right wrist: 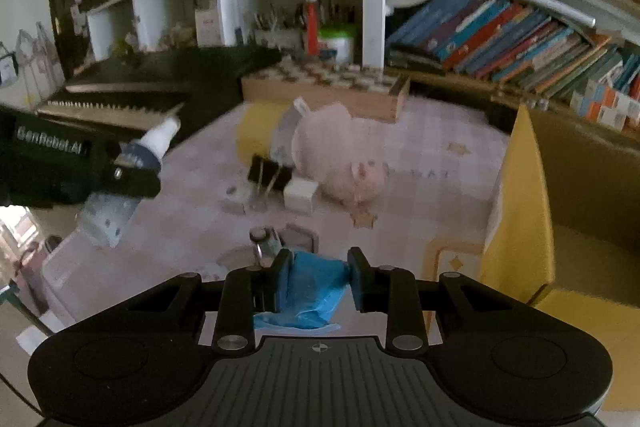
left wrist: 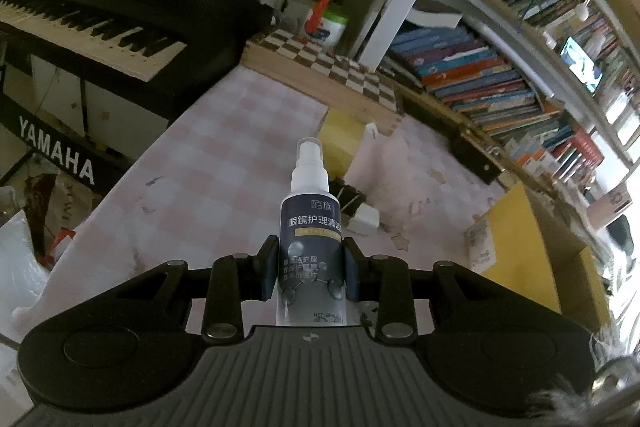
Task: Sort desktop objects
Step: 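Carry the spray bottle and blue cloth toward the yellow box with both tools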
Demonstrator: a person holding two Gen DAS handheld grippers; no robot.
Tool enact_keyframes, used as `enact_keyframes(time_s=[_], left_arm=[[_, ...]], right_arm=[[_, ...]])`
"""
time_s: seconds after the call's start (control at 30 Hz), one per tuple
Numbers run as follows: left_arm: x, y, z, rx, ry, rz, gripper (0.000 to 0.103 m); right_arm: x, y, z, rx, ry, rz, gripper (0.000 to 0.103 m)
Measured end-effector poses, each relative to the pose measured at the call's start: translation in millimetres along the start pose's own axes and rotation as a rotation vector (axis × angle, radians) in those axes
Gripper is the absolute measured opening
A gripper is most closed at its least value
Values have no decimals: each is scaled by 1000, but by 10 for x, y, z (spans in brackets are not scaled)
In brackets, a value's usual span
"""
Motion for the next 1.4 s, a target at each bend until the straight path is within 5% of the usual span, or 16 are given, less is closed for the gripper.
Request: enact_keyframes(time_s=[0.3,0.8,1.4], left_arm=[[453,-71,147,5,-14,80,30],[1147,-161,748,-25,16,167,30],[1335,-459,1219,-105,100,273,30]], right_arm=[[505,90,-33,-28,-31,-22,29],[1240,262,371,-88,-22,7,28],[1682,145,860,-195,10,97,28]])
Point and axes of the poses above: each gripper's, at about its wrist camera, not at the fingertips, and x roughly against the way its jaws point, y to its left, z to its underside, the point moved 9 cm from there along -x, roughly the way its jaws point, and after that the axes turned 2 degrees about -z, right-handed, at the moved point
